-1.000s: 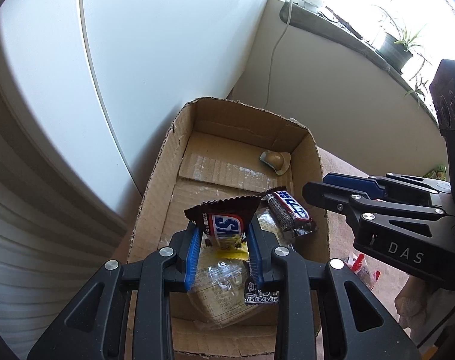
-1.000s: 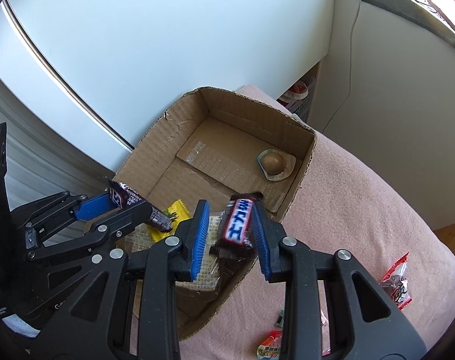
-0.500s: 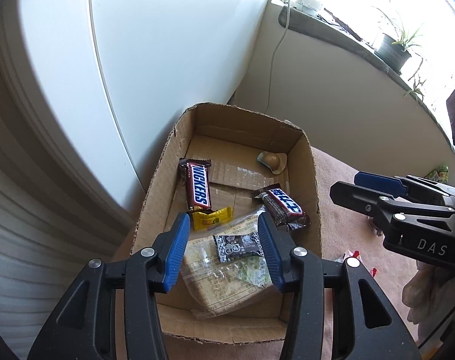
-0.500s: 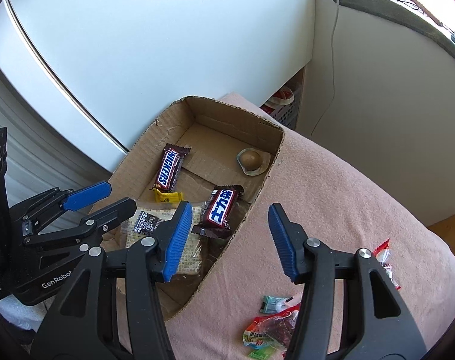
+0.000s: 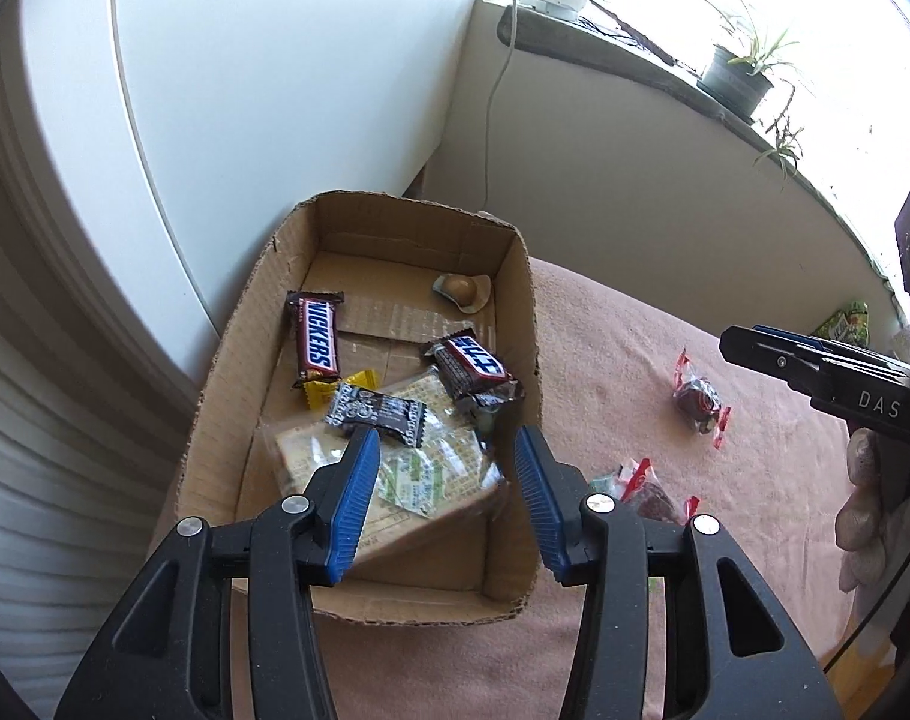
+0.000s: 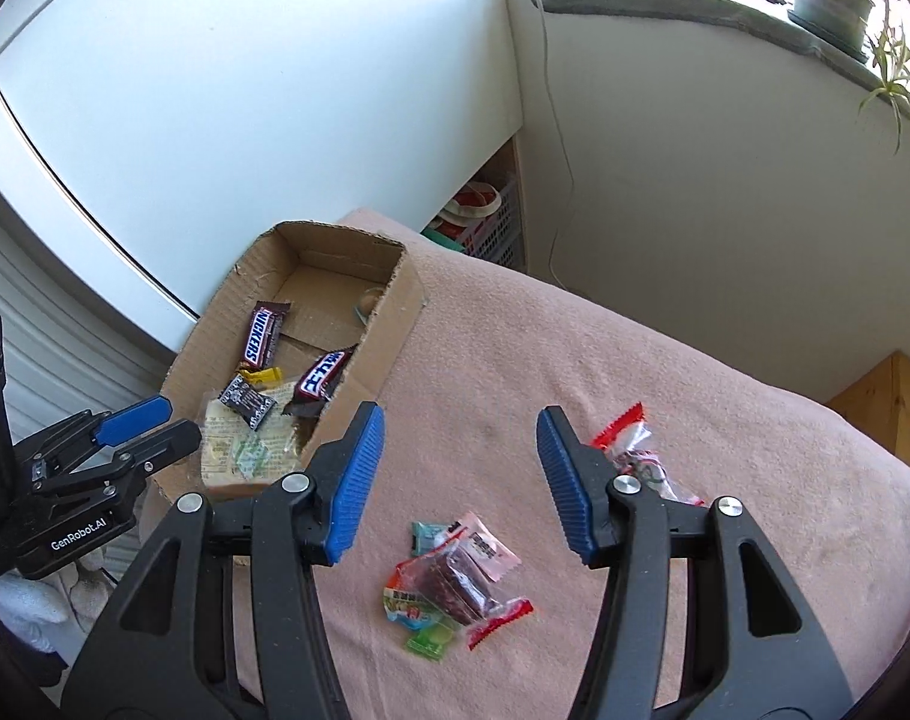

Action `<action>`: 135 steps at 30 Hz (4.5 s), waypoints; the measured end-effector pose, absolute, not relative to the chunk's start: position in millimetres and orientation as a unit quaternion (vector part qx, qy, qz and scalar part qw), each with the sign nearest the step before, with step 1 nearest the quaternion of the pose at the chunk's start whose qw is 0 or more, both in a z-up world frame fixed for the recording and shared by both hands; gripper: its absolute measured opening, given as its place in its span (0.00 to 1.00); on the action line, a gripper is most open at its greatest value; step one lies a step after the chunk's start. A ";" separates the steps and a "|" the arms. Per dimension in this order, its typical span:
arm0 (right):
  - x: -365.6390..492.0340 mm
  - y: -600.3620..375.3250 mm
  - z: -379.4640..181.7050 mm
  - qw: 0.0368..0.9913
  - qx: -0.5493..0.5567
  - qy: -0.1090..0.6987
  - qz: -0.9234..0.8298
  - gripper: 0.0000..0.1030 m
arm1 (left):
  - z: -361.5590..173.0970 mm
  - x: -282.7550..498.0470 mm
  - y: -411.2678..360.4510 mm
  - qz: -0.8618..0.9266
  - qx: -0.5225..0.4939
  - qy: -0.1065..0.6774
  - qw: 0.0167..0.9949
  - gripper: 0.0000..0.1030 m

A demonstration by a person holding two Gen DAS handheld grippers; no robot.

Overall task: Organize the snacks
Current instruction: 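Move both grippers back over the red-wrapped candy and jerky packet, then grasp the clear jerky packet with the left gripper while the right gripper grasps the red-wrapped candy, then carry the jerky packet and red-wrapped candy over the cardboard box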

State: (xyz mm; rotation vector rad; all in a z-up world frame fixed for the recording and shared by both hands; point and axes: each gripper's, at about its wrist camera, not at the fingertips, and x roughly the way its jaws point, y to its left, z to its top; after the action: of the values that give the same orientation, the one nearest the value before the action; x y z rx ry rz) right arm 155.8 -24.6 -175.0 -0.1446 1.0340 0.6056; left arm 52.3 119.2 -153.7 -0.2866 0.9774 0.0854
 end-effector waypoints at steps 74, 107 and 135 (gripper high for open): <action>223.0 -94.2 -293.0 0.774 -0.127 0.566 0.252 0.35 | -237.9 121.7 -37.9 -0.127 -0.146 0.544 0.817 0.40; 164.5 -53.9 -210.5 0.800 -0.108 0.503 0.309 0.35 | -191.1 53.3 51.9 -0.073 -0.187 0.468 0.861 0.39; 137.8 82.2 -195.8 0.768 -0.158 0.486 0.385 0.35 | -186.7 18.9 137.2 0.017 -0.212 0.448 0.869 0.39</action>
State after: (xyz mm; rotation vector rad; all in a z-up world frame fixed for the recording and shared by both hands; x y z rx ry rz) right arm 137.8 82.2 -195.8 -0.3437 1.0538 0.8366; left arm 18.9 137.2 -186.7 -0.4432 0.9370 0.0349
